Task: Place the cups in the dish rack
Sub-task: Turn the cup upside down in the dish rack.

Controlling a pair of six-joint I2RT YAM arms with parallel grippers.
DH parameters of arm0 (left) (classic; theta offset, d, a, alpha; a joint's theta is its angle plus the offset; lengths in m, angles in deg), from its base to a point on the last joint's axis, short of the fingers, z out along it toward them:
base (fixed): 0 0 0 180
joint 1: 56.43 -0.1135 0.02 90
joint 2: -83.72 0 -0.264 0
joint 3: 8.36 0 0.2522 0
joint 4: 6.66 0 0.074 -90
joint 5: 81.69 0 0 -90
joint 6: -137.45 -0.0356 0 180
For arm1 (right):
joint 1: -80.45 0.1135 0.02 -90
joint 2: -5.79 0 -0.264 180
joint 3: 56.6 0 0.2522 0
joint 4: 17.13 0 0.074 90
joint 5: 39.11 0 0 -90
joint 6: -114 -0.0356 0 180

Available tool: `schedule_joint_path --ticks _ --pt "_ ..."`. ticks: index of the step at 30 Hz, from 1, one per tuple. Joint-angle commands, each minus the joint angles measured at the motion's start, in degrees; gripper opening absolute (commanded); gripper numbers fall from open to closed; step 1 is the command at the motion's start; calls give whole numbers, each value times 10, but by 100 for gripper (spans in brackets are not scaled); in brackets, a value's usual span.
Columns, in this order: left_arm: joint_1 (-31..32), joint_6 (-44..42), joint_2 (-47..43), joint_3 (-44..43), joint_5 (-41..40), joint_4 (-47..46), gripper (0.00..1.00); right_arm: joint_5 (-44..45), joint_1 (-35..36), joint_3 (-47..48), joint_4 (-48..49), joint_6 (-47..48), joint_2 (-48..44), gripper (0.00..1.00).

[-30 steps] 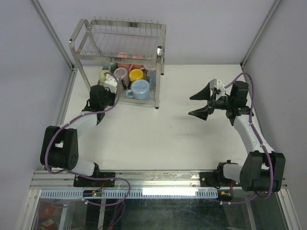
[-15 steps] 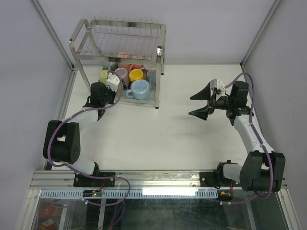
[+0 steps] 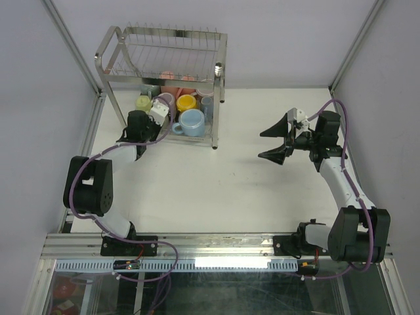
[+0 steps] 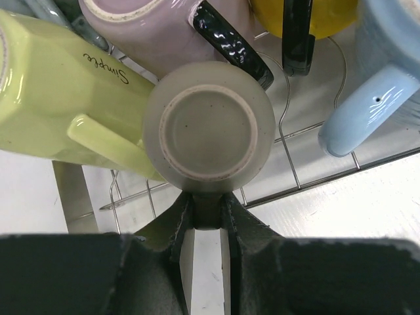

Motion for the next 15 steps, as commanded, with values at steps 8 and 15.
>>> schedule_joint_path --ticks 8,15 --pt "-7 -21 16 -41 -3 -4 15 -17 -7 18 9 3 2 84" --pt "-7 -10 18 -41 -20 -16 30 -17 -8 19 9 3 1 84"
